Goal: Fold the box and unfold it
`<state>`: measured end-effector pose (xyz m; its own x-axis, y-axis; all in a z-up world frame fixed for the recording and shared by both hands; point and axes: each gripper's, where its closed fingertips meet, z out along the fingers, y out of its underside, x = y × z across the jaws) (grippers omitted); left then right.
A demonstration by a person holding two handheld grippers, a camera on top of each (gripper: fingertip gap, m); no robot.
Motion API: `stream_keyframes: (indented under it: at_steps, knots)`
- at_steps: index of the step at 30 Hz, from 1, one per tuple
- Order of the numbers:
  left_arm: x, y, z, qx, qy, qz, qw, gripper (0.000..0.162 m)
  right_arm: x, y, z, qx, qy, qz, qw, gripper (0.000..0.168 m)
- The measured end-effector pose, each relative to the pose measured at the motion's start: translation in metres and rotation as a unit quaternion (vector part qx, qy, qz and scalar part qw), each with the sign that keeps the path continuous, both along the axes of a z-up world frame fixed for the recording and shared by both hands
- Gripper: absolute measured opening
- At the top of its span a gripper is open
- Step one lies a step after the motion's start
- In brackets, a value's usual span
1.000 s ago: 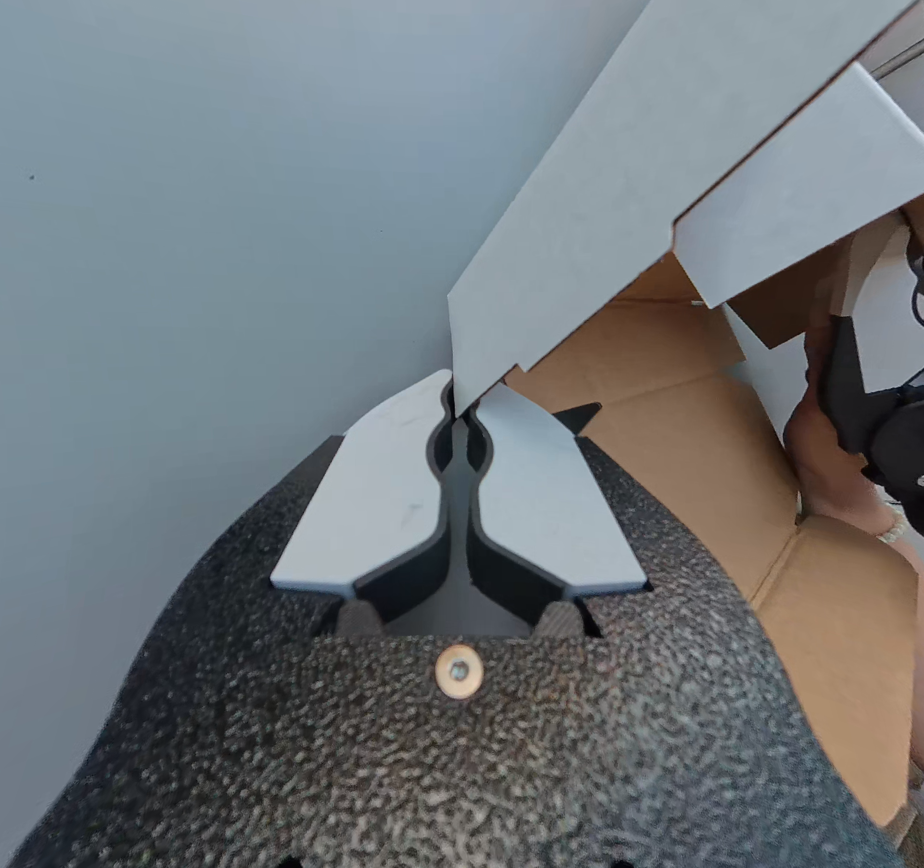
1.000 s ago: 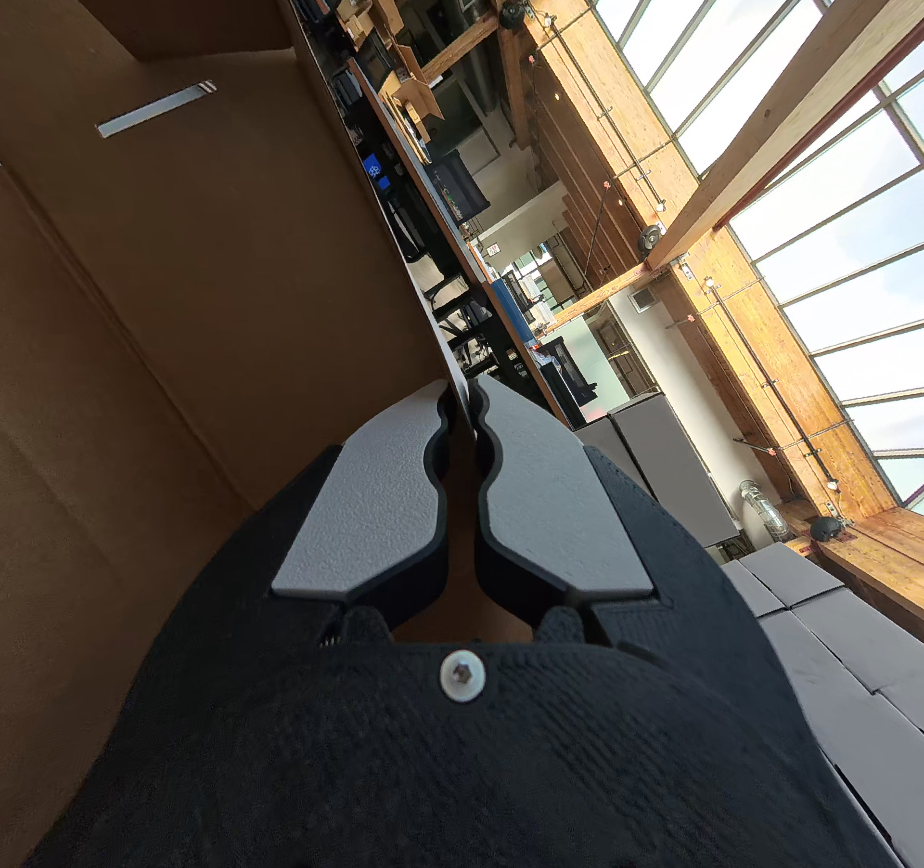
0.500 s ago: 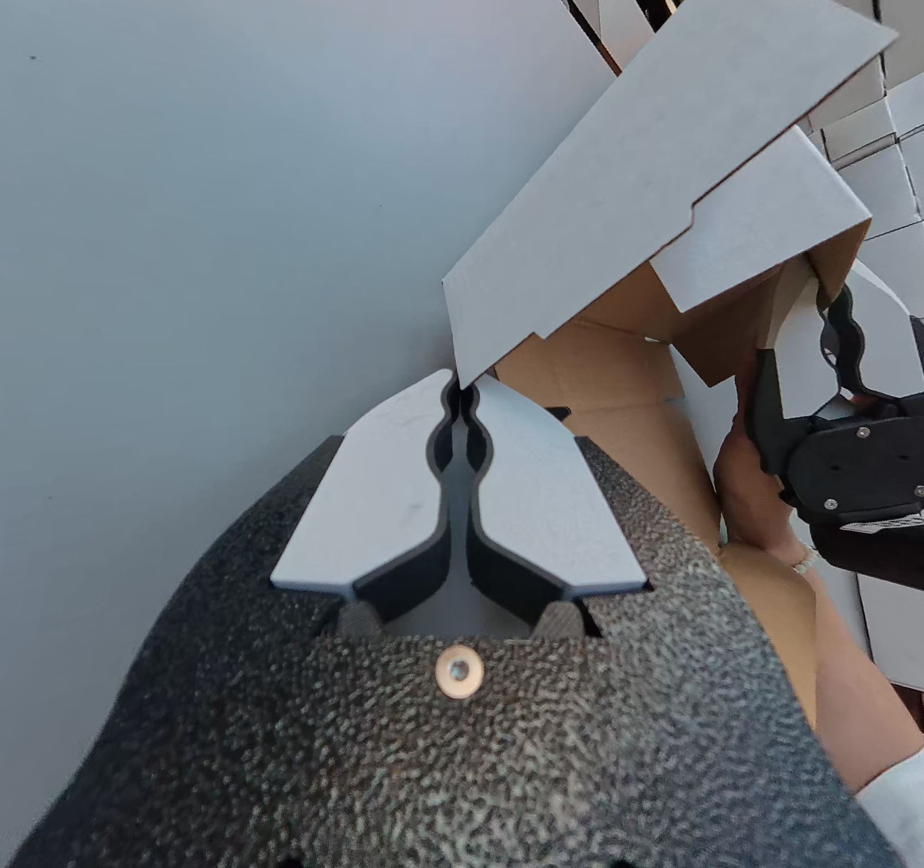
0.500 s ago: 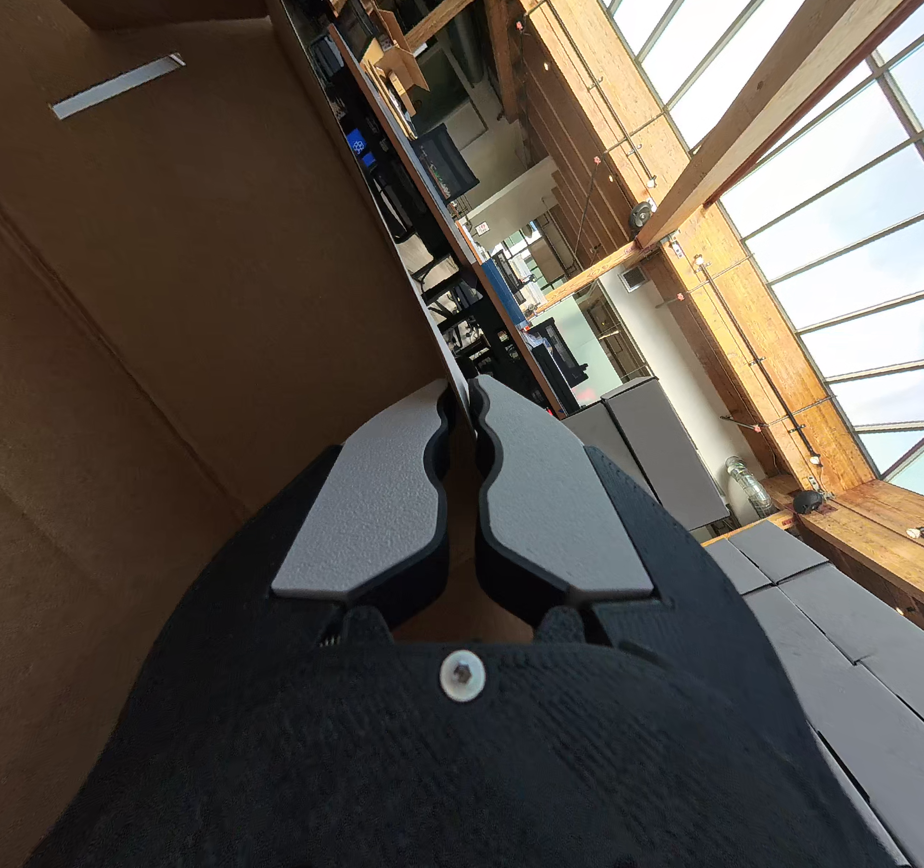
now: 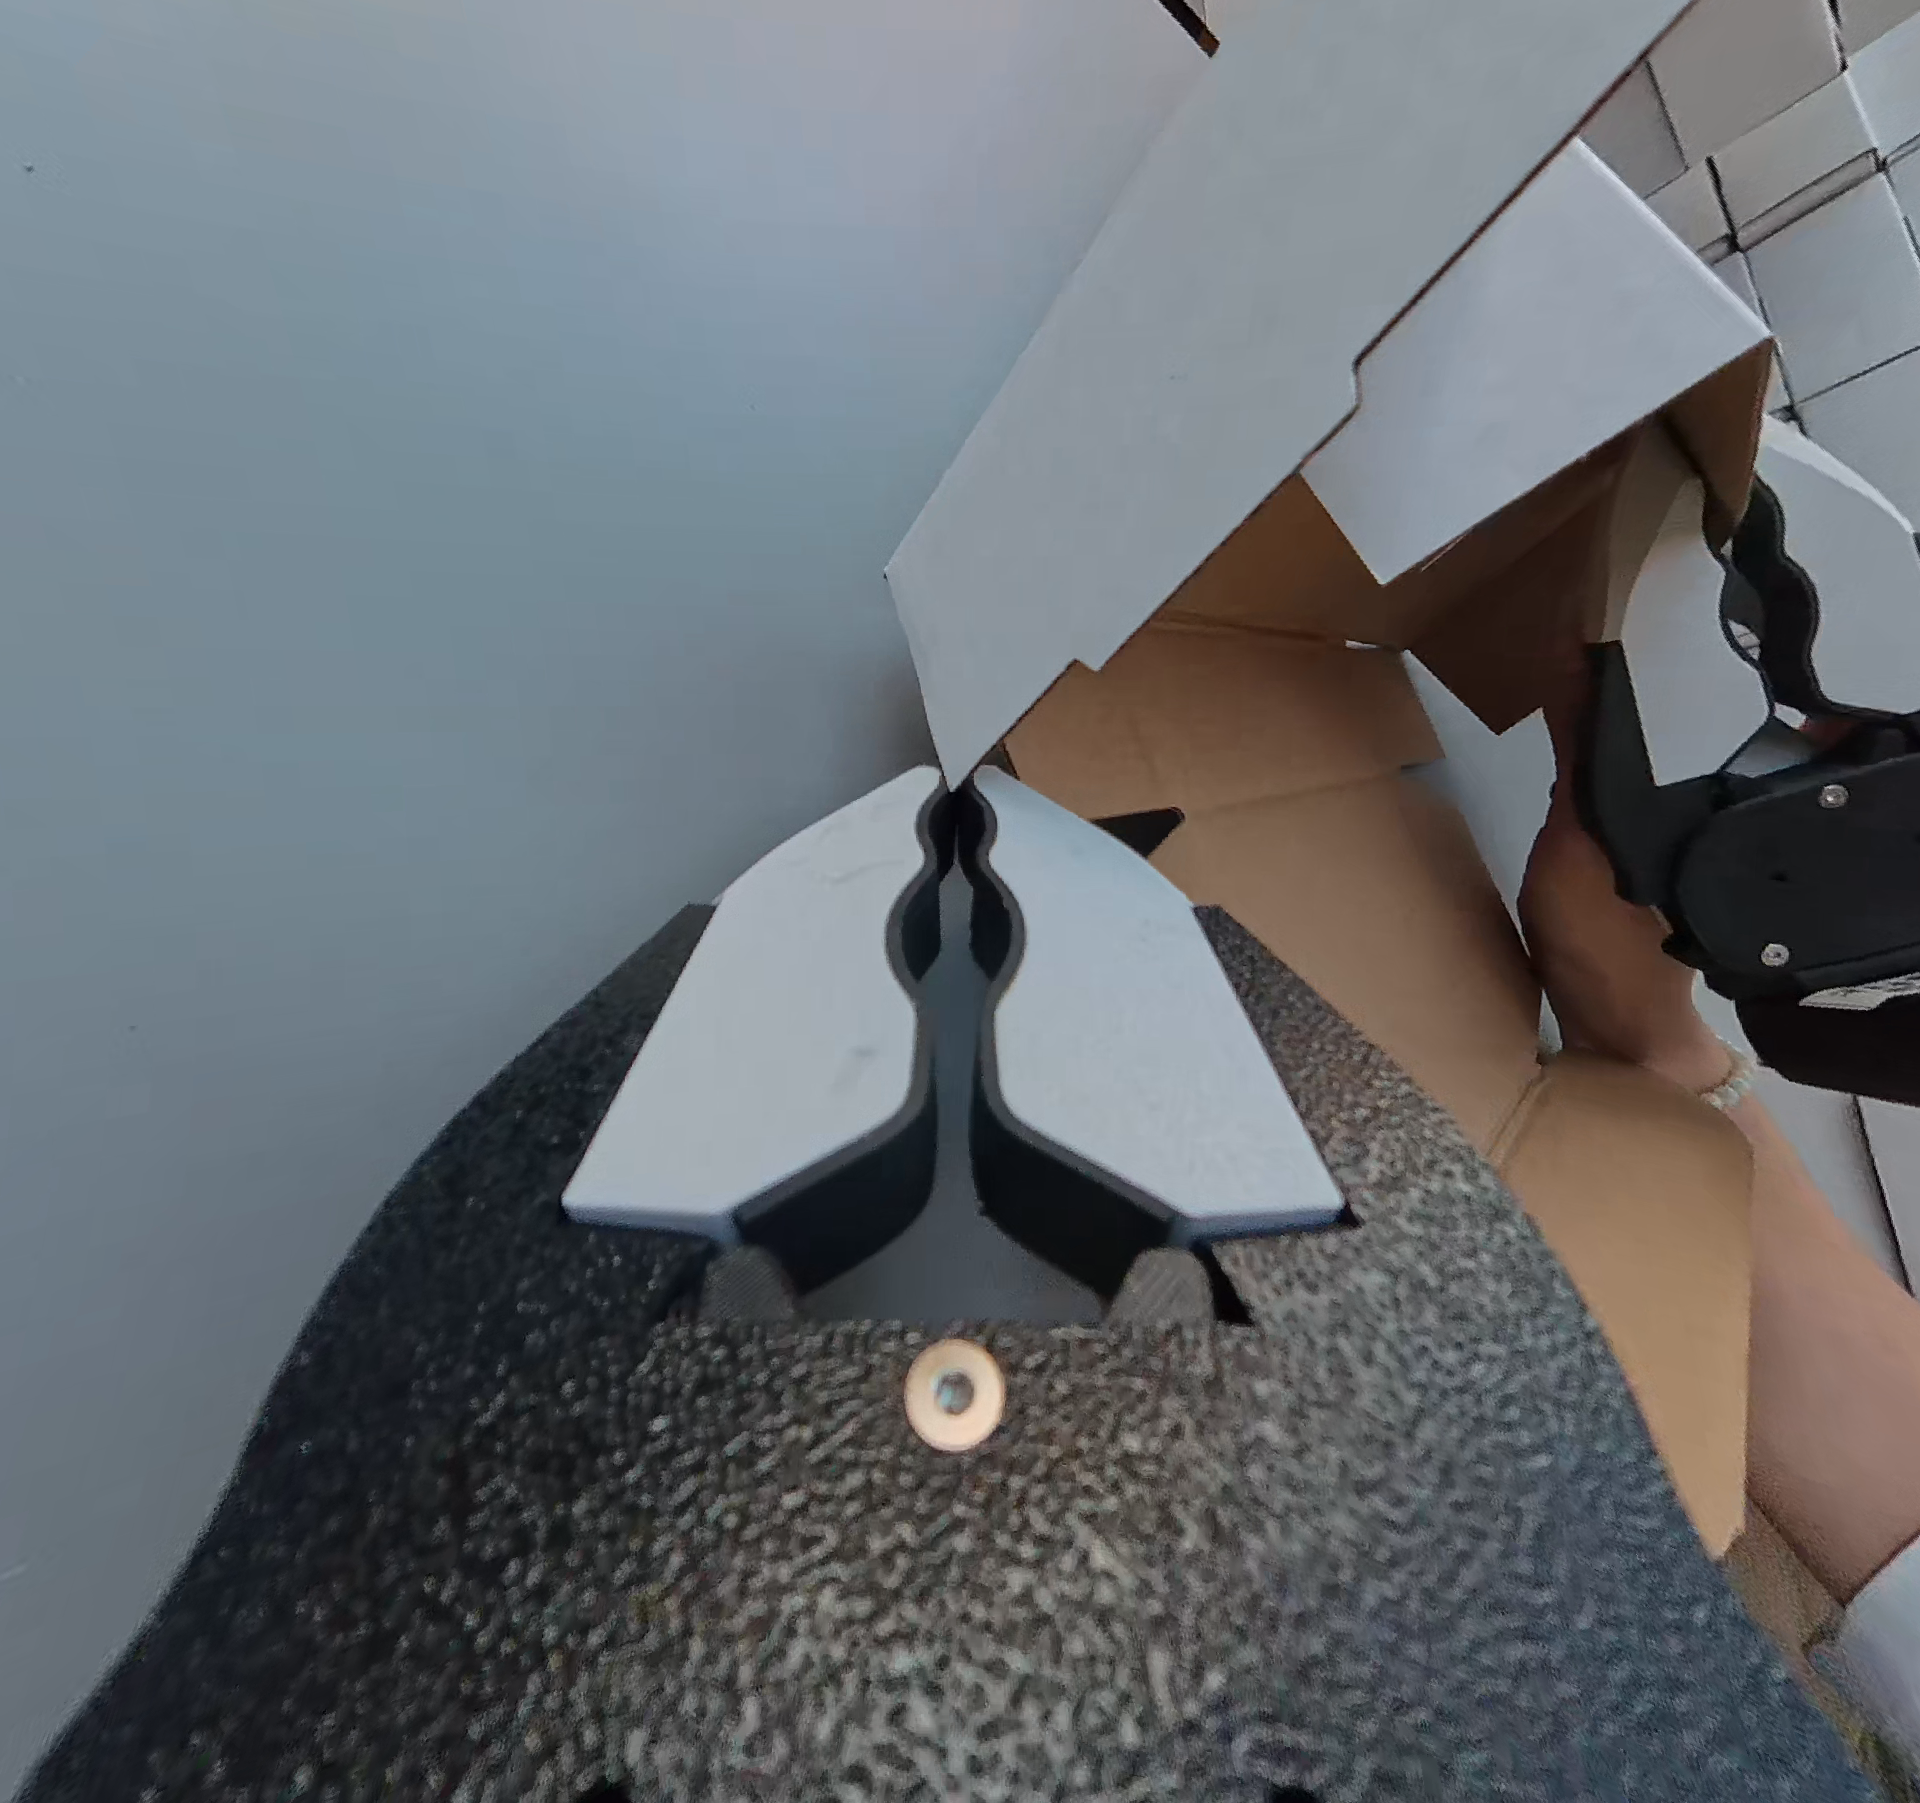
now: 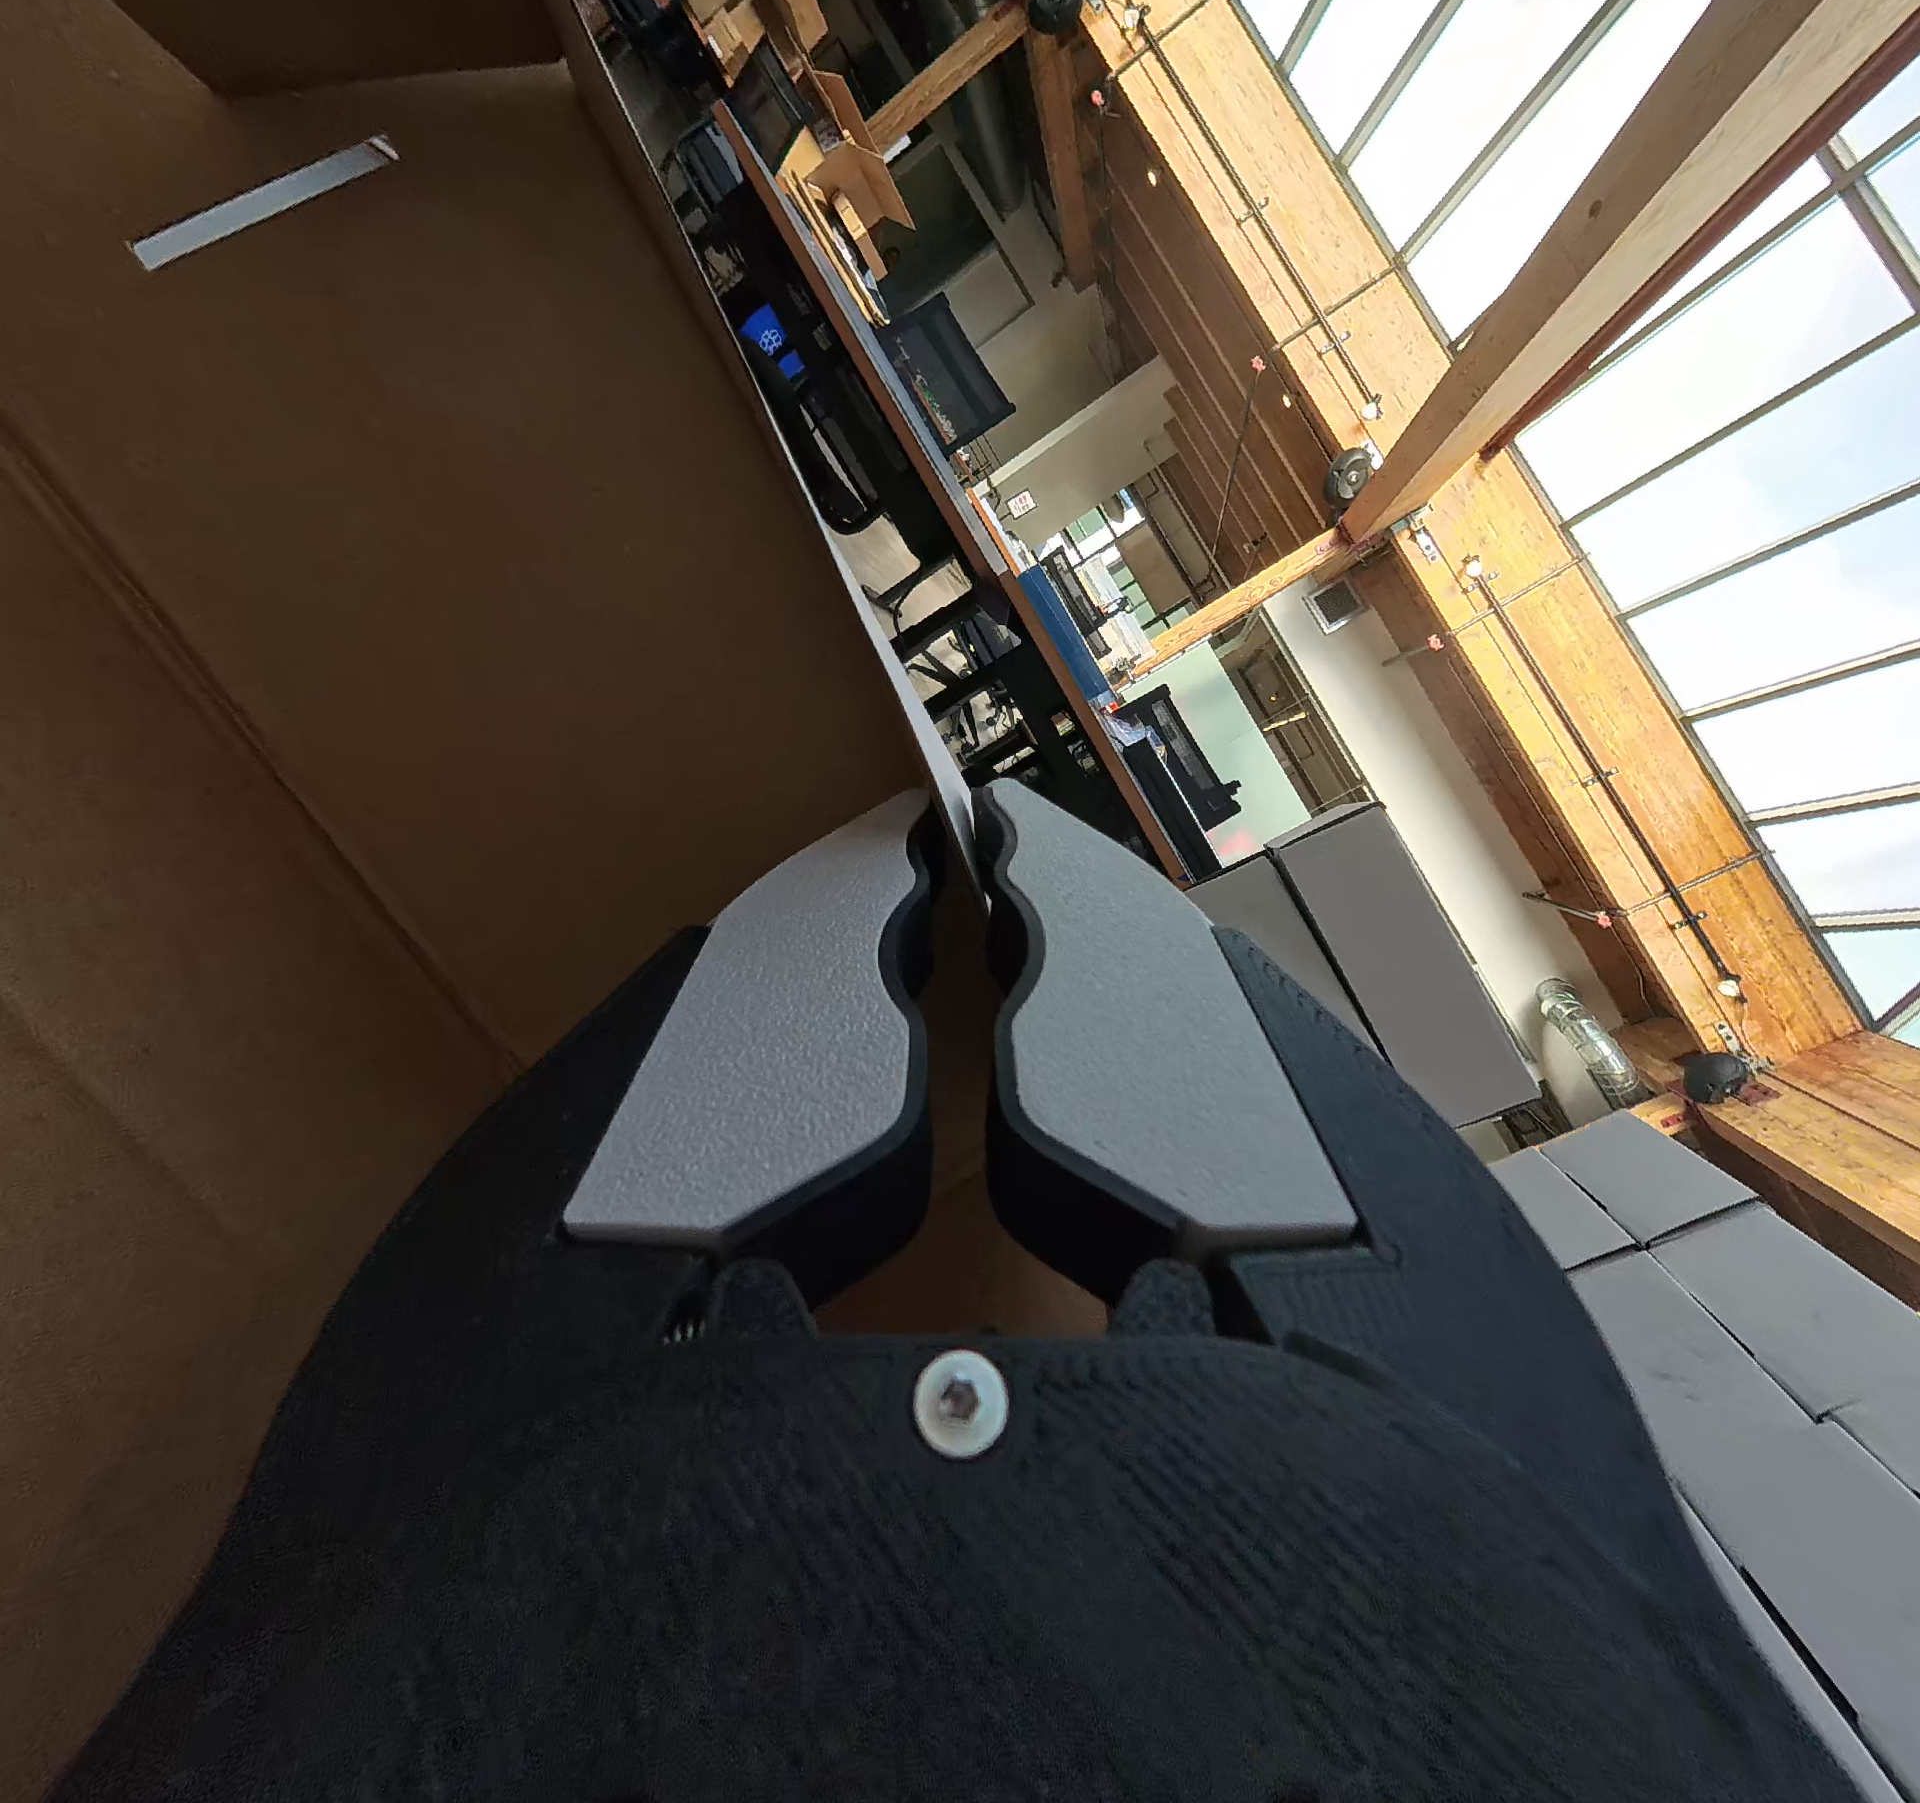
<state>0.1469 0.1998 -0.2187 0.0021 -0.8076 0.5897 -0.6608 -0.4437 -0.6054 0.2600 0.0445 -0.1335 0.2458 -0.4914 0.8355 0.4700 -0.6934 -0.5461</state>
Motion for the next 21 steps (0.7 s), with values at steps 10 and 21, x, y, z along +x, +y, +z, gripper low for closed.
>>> stream_keyframes:
  at_steps: [10, 21]
  knots:
    - [0.002, -0.002, 0.012, -0.026, -0.021, 0.022, 0.999, 0.000, -0.001, -0.003, 0.002, -0.008, -0.021, -0.021, 1.000, 0.004]
    - [-0.003, -0.010, 0.011, -0.078, -0.013, 0.069, 0.995, 0.000, -0.002, -0.003, 0.000, -0.011, -0.022, -0.024, 0.999, 0.005]
